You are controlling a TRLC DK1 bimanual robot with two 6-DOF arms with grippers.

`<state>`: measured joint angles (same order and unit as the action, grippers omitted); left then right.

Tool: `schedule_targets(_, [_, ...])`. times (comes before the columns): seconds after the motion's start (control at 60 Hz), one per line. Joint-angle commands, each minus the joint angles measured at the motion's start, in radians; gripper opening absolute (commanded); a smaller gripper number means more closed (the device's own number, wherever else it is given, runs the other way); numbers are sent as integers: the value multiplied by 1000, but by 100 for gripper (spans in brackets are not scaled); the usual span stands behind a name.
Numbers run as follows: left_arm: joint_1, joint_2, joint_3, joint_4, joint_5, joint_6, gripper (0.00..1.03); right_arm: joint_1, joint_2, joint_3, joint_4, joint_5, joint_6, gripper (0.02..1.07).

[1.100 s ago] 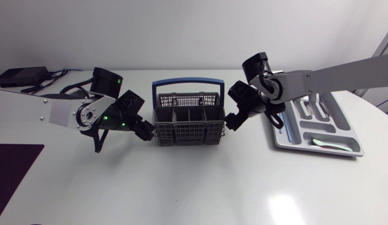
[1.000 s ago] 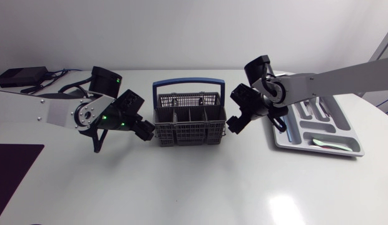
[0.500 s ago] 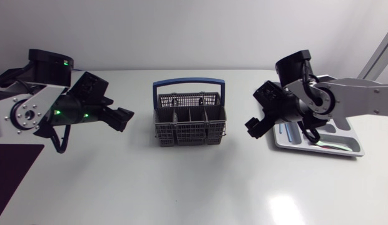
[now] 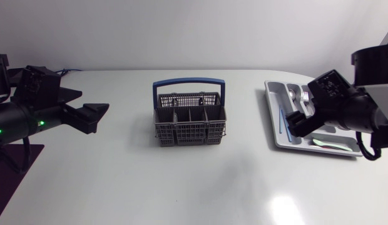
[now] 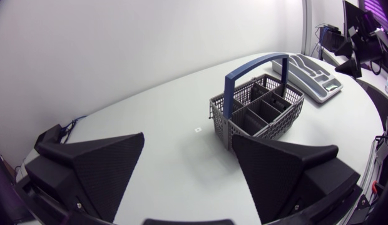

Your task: Unload the cutlery basket into the drawer organizer.

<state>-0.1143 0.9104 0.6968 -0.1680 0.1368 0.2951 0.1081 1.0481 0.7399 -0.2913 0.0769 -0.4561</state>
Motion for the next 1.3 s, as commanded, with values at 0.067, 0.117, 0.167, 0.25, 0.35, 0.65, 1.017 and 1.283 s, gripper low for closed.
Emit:
schedule_targets(0.067, [18, -74, -62, -10, 3, -37, 98, -76, -142, -74, -12, -25, 37, 102])
schedule_targets(0.117, [19, -105, -76, -10, 3, -43, 98, -104, -183, -91, -11, -34, 45, 102])
schedule_targets(0.167, [18, -128, -91, -13, 3, -45, 98, -136, -237, -112, -8, -60, 45, 102])
schedule_targets(0.25, [15, -163, -115, -18, -5, -43, 98, -173, -327, -165, 12, -85, 39, 102])
schedule_targets(0.35, [5, -255, -163, -2, -34, -37, 98, -212, -424, -220, 21, -129, 36, 102])
schedule_targets(0.65, [18, -430, -316, 73, -40, -60, 98, -204, -642, -386, 103, -118, 109, 102])
schedule_targets(1.017, [55, -617, -464, 110, -78, -152, 98, -160, -829, -549, 190, -99, 269, 102])
schedule_targets(1.283, [82, -752, -571, 137, -105, -218, 98, -128, -964, -667, 252, -85, 384, 102])
